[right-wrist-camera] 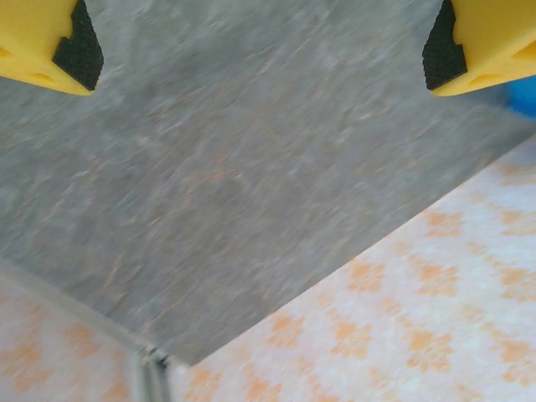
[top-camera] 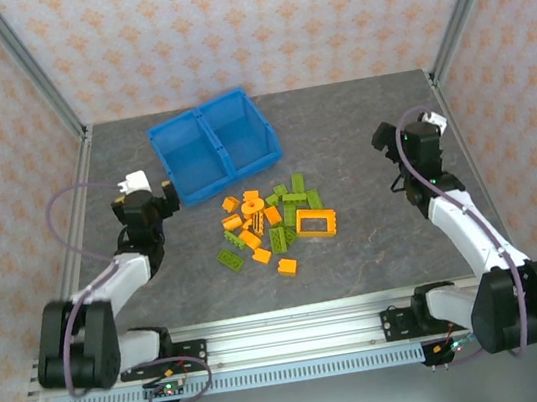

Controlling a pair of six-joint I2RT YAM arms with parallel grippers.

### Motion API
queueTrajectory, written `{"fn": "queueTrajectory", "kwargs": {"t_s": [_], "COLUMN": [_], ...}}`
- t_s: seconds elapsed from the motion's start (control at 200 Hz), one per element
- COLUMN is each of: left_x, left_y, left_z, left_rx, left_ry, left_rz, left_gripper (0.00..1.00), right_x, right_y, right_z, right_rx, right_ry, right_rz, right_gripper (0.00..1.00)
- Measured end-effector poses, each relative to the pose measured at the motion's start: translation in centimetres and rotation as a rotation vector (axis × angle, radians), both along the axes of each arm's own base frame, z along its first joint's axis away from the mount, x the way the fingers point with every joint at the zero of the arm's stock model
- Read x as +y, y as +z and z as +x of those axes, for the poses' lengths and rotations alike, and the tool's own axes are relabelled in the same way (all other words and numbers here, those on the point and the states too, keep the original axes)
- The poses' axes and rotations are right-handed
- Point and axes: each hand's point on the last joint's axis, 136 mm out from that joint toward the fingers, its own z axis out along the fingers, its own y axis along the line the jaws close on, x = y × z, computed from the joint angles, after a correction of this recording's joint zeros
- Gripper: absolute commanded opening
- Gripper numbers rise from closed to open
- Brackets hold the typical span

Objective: Sort the legos into containers by color

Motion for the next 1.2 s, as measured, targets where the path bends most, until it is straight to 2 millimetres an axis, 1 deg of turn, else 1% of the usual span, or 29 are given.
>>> {"fn": "queueTrajectory", "kwargs": {"t_s": [0.055,0.135,0.165,0.21,0.24,0.3,0.365,0.44,0.465,0.52,0.596,0.666,0.726,0.781,0.856,0.921,1.006,1.196], "left_x": [-0.4,-1.2,-1.9,-3.1,-4.1,-6.8,-10.2,-14.0,-15.3,-17.4,-19.5,-20.6,-20.9,-20.7,-20.0,-19.4,-19.2,-19.0], "left_y": [2.8,6.2,7.6,9.0,9.6,10.5,10.4,9.2,8.6,7.0,4.6,2.2,0.2,-1.5,-3.2,-4.3,-5.3,-8.4], "left_z": [-0.4,-0.7,-0.6,-0.5,-0.5,-0.5,-0.9,-1.7,-2.1,-2.9,-4.1,-5.1,-5.9,-6.4,-7.1,-7.6,-7.6,-6.9], "left_rx": [-0.051,-0.086,-0.092,-0.089,-0.077,-0.038,0.026,0.123,0.161,0.239,0.342,0.430,0.502,0.555,0.599,0.635,0.662,0.748], "left_ry": [0.005,0.007,-0.001,-0.023,-0.041,-0.096,-0.168,-0.246,-0.270,-0.305,-0.323,-0.309,-0.276,-0.235,-0.184,-0.156,-0.137,-0.098], "left_rz": [-0.050,-0.125,-0.159,-0.200,-0.222,-0.262,-0.285,-0.301,-0.308,-0.322,-0.335,-0.338,-0.341,-0.341,-0.338,-0.330,-0.319,-0.288], "left_gripper": [1.00,1.00,1.00,1.00,1.00,1.00,1.00,0.98,0.97,0.95,0.90,0.84,0.79,0.77,0.75,0.74,0.74,0.74], "right_x": [2.0,5.5,6.8,8.4,9.5,11.4,13.2,14.9,15.6,16.8,18.3,19.5,20.4,20.9,21.2,21.3,21.3,21.3], "right_y": [-0.4,-1.4,-1.8,-2.4,-2.8,-3.6,-4.5,-5.6,-6.0,-6.9,-8.1,-9.0,-9.5,-9.7,-9.8,-9.8,-9.8,-9.8], "right_z": [0.2,0.3,0.4,0.4,0.4,0.3,0.2,0.0,-0.1,-0.2,-0.5,-0.8,-1.0,-1.2,-1.4,-1.4,-1.4,-1.4], "right_rx": [0.059,0.169,0.210,0.263,0.297,0.355,0.410,0.465,0.480,0.514,0.553,0.583,0.599,0.607,0.611,0.610,0.610,0.611], "right_ry": [0.066,0.177,0.221,0.276,0.313,0.378,0.439,0.494,0.513,0.547,0.589,0.621,0.642,0.657,0.667,0.671,0.671,0.671], "right_rz": [0.040,0.069,0.073,0.074,0.074,0.072,0.062,0.044,0.038,0.027,0.021,0.022,0.021,0.018,0.018,0.020,0.021,0.020], "right_gripper": [0.99,1.00,1.00,0.99,0.99,0.99,0.99,0.99,0.99,0.99,0.99,0.99,0.99,0.99,0.99,0.99,0.99,0.99]}}
